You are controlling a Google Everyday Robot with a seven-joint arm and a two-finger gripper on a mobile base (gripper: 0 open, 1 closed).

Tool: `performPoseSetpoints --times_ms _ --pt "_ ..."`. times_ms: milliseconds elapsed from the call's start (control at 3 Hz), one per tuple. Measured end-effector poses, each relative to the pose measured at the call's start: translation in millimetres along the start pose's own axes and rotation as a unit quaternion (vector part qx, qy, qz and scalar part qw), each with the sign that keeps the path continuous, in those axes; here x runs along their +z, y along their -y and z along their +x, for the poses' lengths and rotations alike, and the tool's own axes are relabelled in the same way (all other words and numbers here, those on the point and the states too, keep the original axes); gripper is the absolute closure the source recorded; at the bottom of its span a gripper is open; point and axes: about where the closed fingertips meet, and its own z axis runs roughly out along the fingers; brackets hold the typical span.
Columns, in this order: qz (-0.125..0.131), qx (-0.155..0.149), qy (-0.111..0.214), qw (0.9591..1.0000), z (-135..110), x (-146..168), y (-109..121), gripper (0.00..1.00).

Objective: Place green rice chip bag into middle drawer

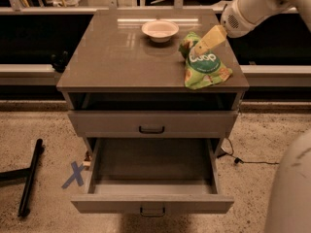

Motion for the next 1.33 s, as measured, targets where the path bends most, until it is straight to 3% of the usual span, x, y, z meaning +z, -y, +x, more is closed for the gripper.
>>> performPoseSetpoints --times_ms 667,1333 --pt "-0.013 0.024 -0.022 0.9994 -4.5 37.5 -0.2 0.00" --pt "-0.021 0.018 -0.050 0.9983 -16.5 61.7 -6.5 0.00"
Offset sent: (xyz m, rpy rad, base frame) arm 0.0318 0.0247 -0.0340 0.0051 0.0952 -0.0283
